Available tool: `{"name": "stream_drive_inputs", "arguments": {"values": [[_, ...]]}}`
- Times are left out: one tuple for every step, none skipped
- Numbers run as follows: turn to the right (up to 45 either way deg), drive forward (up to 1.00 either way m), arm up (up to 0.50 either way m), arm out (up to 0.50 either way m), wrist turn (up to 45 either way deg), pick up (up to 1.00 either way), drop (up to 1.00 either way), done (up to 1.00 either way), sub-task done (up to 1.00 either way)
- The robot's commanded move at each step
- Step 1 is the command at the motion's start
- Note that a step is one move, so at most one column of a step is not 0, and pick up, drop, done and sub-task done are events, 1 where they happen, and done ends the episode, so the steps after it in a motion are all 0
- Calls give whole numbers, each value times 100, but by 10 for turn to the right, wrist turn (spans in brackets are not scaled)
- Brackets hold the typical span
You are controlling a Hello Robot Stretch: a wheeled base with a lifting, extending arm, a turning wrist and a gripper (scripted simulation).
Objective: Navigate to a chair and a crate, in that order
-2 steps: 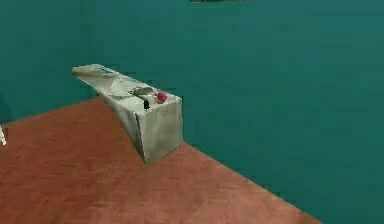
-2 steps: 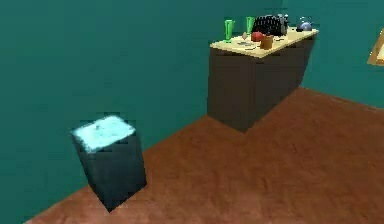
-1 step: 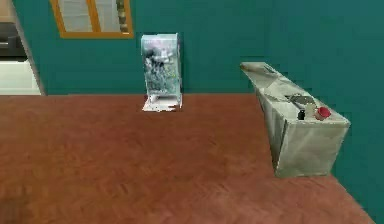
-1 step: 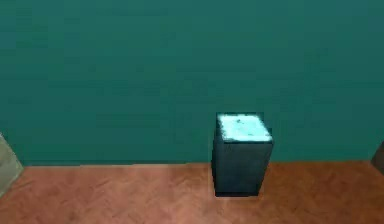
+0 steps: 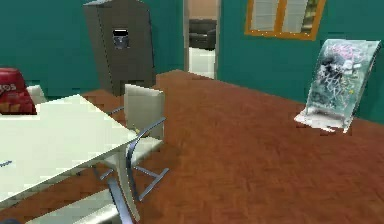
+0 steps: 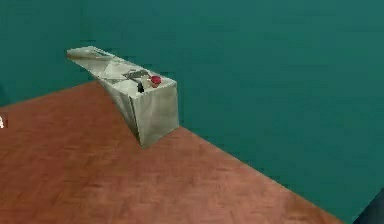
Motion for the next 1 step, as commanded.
{"name": "stream_drive_inputs", "arguments": {"values": [[-420,0,0,0,0,0,0,0,0]]}}
